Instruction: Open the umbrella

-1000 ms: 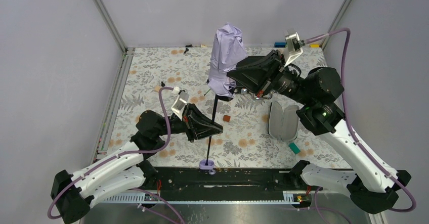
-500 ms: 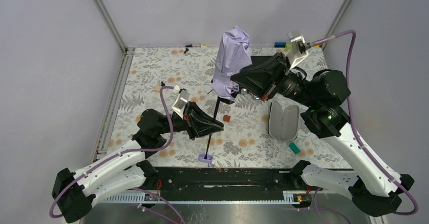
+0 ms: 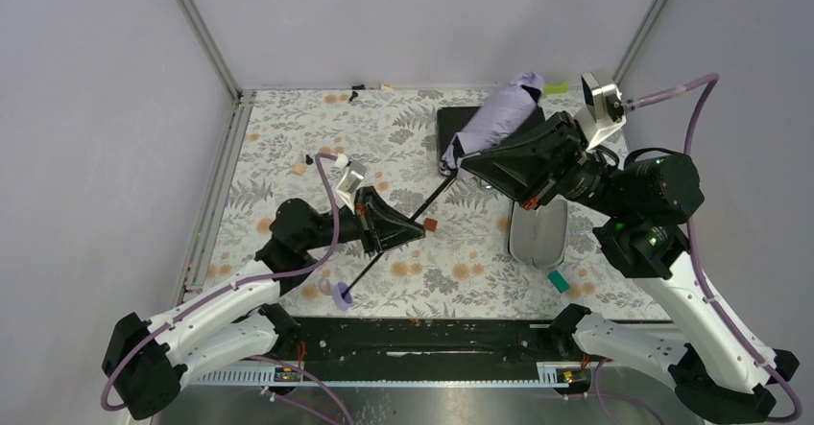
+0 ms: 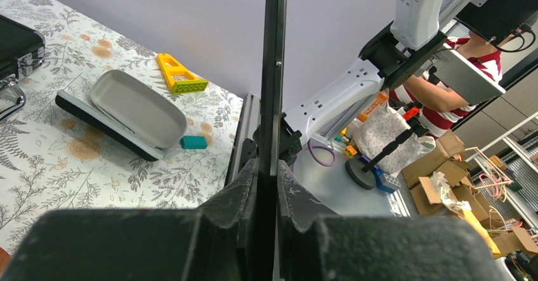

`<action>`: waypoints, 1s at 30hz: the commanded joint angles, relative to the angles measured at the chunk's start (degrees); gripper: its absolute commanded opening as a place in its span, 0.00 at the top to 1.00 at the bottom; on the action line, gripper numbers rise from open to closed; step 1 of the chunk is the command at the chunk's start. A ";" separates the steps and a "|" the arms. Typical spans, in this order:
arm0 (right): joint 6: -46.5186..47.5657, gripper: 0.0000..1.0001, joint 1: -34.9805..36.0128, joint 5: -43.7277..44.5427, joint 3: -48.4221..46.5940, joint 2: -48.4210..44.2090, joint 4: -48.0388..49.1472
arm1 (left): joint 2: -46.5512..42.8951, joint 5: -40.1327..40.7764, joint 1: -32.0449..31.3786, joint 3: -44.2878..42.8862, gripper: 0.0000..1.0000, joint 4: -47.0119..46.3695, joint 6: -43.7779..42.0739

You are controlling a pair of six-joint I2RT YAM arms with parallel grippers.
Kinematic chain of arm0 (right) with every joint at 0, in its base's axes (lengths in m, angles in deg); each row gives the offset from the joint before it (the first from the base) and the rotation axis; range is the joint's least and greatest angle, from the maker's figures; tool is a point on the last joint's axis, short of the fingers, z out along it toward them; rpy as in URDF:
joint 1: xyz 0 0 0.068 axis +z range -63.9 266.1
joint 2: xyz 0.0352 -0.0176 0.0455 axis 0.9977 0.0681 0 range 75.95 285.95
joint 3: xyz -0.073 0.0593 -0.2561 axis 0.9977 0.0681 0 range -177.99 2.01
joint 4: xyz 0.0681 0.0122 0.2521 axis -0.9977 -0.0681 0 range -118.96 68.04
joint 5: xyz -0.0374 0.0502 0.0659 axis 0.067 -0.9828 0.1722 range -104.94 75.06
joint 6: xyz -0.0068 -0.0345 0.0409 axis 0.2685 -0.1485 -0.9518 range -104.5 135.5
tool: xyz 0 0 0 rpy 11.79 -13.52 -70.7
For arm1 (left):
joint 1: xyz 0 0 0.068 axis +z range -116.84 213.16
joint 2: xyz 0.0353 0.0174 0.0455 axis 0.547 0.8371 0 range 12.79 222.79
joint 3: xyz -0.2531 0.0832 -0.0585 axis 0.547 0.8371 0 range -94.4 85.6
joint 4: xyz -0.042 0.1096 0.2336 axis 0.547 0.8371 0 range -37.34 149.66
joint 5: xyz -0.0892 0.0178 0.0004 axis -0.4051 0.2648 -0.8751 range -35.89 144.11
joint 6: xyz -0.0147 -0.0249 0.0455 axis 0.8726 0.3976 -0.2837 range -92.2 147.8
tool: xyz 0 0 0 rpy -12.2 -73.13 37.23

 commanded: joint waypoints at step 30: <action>16.84 0.05 0.80 50.05 28.53 -14.95 -16.29 | -20.30 28.06 3.61 -3.13 1.00 20.69 -11.02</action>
